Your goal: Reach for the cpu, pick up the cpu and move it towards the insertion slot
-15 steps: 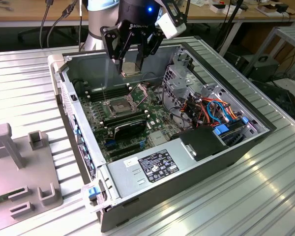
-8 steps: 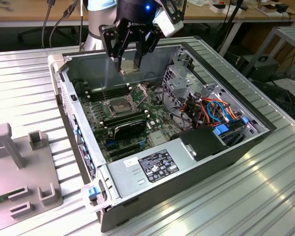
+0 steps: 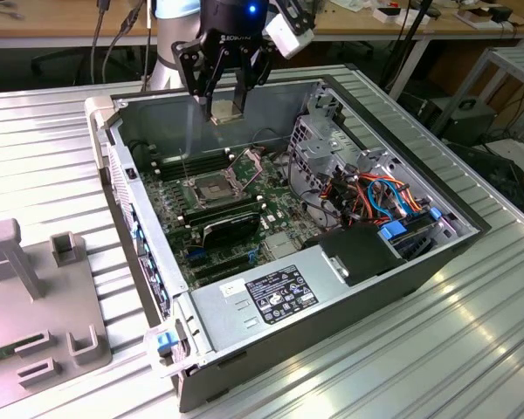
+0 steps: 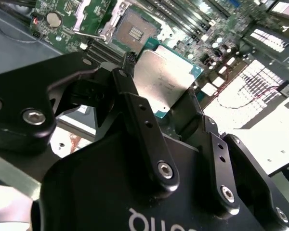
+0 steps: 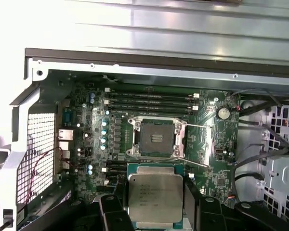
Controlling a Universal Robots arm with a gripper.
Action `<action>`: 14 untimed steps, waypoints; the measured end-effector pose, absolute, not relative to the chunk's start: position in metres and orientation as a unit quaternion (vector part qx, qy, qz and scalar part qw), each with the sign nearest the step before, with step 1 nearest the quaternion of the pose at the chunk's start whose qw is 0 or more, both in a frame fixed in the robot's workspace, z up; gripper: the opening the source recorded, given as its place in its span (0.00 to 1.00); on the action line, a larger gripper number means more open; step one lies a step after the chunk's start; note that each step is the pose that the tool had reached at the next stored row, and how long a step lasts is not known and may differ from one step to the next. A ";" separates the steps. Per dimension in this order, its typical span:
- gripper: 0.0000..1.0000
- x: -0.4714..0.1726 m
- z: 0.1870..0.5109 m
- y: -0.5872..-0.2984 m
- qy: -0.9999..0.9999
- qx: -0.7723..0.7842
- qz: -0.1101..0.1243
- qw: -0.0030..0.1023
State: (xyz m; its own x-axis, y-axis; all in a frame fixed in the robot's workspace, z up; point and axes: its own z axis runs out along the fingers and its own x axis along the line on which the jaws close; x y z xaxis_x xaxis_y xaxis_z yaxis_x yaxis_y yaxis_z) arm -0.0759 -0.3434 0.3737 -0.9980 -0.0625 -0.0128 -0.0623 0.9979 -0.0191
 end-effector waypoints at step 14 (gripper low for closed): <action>0.55 -0.067 0.353 -0.296 1.000 -0.010 -0.010 0.008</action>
State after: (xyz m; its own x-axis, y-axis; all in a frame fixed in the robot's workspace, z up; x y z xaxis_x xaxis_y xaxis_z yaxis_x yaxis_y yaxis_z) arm -0.0666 -0.2962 0.3529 -0.9997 -0.0200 -0.0151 -0.0197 0.9996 -0.0194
